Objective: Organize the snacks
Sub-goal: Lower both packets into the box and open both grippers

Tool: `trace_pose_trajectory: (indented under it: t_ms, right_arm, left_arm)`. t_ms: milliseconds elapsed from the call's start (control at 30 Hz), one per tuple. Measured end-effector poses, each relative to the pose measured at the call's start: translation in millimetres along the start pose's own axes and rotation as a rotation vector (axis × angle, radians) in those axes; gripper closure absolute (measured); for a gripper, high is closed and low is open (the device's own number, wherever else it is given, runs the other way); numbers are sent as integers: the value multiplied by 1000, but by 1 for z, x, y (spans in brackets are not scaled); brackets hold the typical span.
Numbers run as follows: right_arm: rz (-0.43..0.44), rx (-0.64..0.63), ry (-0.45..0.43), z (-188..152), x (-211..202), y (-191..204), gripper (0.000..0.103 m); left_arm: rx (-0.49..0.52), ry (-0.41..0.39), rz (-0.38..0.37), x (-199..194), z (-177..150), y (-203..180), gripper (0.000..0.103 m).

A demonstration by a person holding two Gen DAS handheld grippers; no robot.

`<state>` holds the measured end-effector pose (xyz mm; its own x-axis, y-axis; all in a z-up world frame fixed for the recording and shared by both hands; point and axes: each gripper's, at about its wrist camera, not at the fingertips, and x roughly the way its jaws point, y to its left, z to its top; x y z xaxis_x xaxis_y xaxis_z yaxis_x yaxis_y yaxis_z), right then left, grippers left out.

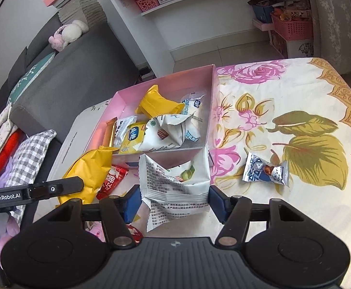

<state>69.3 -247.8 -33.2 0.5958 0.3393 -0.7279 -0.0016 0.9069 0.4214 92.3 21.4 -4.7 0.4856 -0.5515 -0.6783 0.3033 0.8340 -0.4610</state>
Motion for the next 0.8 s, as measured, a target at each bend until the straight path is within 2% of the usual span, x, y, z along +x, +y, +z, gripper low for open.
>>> trace_pose_trajectory:
  t_ms: [267,533,800]
  right_arm:
    - [74,75,-43,14,-13,0,50]
    - [93,123,-110,36,-15,6,50]
    - [77,200,-172,71,11,2,50]
  left_arm:
    - [-33,-56,24,-9,13,9,66]
    - [-72,-118,49,-8,31,16,66]
    - [-76,-163,128,27,61,16,66]
